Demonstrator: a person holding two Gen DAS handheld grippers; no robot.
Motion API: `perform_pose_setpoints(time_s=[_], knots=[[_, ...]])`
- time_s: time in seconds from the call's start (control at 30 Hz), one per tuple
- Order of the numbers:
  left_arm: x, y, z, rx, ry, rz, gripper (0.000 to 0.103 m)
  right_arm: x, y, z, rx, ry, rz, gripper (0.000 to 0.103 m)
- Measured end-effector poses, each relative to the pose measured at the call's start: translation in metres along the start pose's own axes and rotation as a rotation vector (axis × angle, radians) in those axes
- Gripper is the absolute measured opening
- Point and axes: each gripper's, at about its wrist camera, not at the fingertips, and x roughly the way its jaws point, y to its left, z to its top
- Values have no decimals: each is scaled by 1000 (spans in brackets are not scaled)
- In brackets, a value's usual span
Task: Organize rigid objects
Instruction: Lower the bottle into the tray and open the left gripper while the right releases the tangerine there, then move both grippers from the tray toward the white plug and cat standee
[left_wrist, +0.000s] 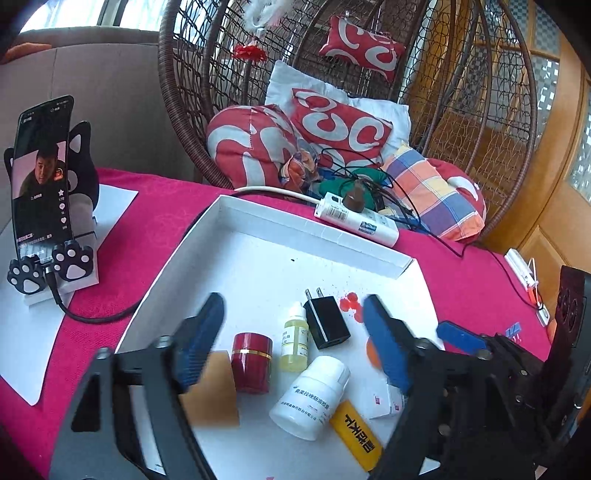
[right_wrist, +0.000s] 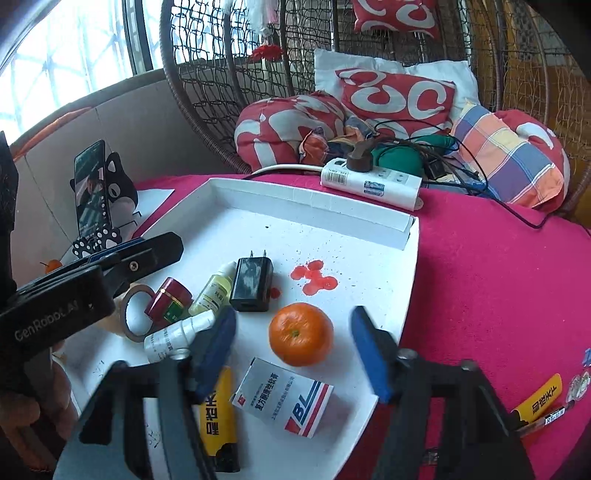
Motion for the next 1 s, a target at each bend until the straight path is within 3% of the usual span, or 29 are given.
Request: perform_pose_setpoints(time_s=[0.03,0.1,0.17,0.33,0.6,0.77,0.87,1.0], knots=[[-5,-1,0,-2,-16,4,97,-6,-1,0,5,-24,-5,89],[-16,-3,-2,-9,-38,30,103,-17,-4,0,15,-55,-2,91],[-31,-4,-9,-41,-62,33,103,-29,-8,-3,23,-79,-19,103],[-60,-6,-26,-119,-119,-17,103,-64,-28,-17,91,-144,-43,103],[-75,-37,-28,-52,-141,-48,103,-118,-70,-25,247,-266,-56,103],[-80,-55,-31,-11,-137,-81,103,-167,-93,-30,338,-455,-95,103],[-82,-65,-32,13,-136,-94,103,-191,-109,-31,409,-547,-75,103],[-84,-77,-34,44,-131,-110,103,-205,-128,-31,476,-578,-55,103]])
